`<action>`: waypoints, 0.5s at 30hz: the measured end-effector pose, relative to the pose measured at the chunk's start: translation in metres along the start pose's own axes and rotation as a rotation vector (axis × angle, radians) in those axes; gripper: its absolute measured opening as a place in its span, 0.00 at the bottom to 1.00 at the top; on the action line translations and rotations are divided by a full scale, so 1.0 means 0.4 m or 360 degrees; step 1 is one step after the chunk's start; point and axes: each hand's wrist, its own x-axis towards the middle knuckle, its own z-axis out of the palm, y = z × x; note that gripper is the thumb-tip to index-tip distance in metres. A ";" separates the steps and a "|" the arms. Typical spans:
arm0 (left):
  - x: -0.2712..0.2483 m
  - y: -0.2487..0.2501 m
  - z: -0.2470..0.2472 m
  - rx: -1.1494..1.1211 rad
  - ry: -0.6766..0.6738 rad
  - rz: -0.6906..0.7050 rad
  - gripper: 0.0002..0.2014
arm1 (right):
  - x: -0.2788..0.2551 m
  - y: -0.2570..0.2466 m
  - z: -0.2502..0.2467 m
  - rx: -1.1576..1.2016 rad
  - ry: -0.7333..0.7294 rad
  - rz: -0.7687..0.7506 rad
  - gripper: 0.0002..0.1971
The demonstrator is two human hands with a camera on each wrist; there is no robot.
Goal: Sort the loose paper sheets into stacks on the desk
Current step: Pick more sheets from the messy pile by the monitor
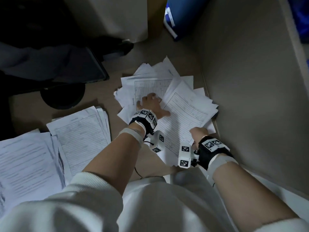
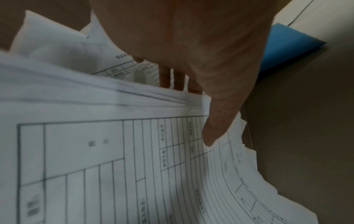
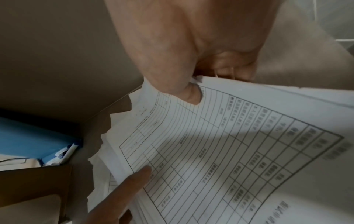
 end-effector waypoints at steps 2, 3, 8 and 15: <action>0.000 -0.002 0.018 0.0038 0.0076 0.0079 0.39 | 0.007 0.002 0.014 -0.0036 -0.0048 0.0030 0.17; -0.002 -0.002 0.018 0.0074 0.0048 0.0084 0.38 | 0.010 0.003 0.014 -0.0114 -0.0081 0.0019 0.15; -0.008 -0.016 0.023 0.0153 -0.0172 -0.0041 0.43 | 0.037 0.018 0.033 0.0601 -0.0231 0.0251 0.13; -0.018 -0.048 0.035 0.0158 0.0108 0.0034 0.39 | -0.022 0.007 0.000 0.0833 -0.0350 0.0219 0.13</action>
